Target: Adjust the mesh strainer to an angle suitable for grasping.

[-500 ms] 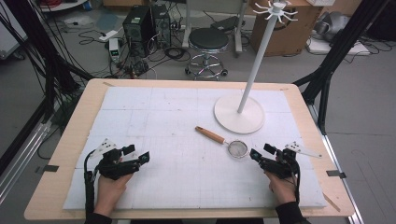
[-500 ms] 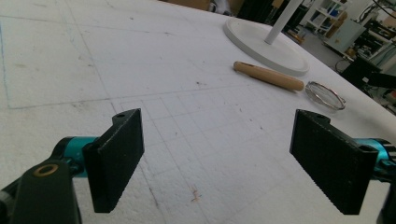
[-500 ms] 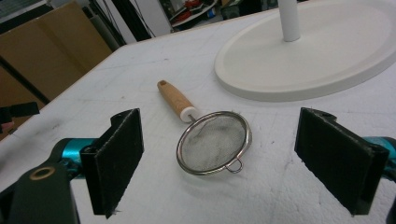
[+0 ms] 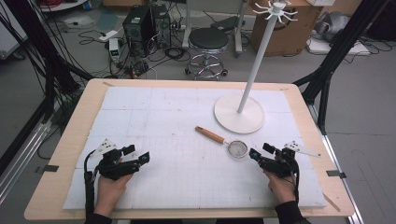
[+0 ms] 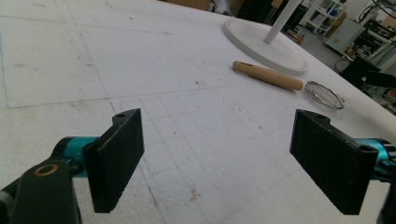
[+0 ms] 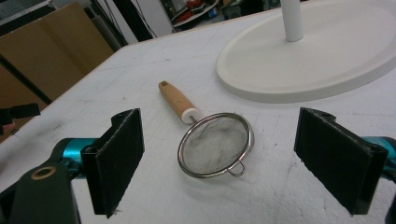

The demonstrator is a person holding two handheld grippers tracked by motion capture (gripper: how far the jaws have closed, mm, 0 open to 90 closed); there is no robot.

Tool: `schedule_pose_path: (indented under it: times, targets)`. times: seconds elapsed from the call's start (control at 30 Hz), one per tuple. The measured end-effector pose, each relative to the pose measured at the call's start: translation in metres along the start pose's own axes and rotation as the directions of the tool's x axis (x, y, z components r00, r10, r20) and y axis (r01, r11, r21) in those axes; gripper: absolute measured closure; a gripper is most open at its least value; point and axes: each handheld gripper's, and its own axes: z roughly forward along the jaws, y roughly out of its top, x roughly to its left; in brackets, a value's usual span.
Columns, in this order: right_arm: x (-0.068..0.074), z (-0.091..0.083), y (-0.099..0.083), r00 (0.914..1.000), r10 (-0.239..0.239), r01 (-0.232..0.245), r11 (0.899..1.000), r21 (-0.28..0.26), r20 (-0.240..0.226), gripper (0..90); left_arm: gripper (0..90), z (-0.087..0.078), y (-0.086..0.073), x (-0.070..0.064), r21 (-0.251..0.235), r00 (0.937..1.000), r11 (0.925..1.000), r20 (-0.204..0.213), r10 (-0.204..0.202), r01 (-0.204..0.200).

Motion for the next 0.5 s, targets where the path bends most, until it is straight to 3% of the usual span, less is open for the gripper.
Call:
schedule_pose_path:
  times: [0.17,0.37,0.5]
  targets:
    - [0.0011,0.0019,0.0007,0.9997,0.014,-0.014,1.000,-0.003,-0.021,16.4,18.2,-0.0001,-0.0002,0.0002,0.002,1.0000,1.0000,-0.003,-0.001,0.001]
    - [0.0049,0.0048,0.0069,0.9998,0.017,-0.017,1.000,-0.014,-0.010,39.6,18.2,-0.0010,-0.0006,0.0004,-0.001,1.0000,1.0000,-0.003,0.001,-0.001]
    - [0.0041,0.0068,0.0085,0.9994,0.025,-0.025,1.000,-0.016,-0.026,47.8,18.2,-0.0010,-0.0010,0.0004,0.000,1.0000,1.0000,-0.004,-0.005,0.005]
